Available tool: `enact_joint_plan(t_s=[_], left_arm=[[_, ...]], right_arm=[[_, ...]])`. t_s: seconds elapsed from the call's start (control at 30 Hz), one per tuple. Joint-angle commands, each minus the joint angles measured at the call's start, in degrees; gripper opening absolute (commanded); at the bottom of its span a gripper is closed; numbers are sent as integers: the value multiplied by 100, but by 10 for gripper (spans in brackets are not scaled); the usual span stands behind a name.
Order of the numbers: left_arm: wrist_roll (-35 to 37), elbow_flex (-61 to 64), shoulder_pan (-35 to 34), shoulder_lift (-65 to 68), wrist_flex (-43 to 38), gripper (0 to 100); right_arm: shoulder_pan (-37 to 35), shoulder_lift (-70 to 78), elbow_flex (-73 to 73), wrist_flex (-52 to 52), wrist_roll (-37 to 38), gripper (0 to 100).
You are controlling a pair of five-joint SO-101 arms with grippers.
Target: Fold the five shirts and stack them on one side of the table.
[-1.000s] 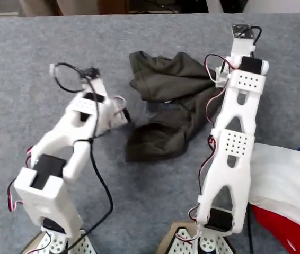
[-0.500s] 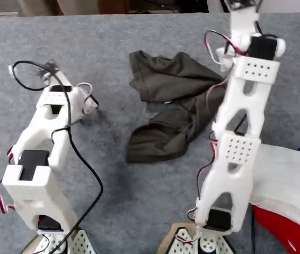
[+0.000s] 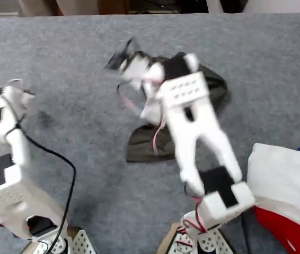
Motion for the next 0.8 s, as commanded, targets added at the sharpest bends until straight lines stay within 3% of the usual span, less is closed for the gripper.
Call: enact_joint_plan(t_s=[0.0,0.2,0.4,0.77], left_arm=[[9,-334,-527,-75,-35,214],[-237,-352,-1257,-75,193,214],[-229,-352,-1310,-31,141,214],[-229,-352,-1319,-31,141,214]], right_arm=[[-576,-664,1059,-369,105,339],[-1393,-708,2308,-1486,105,339],[-2211,-567,3231,-2699,105,339],[-1771,611,3222,-3710,62,338]])
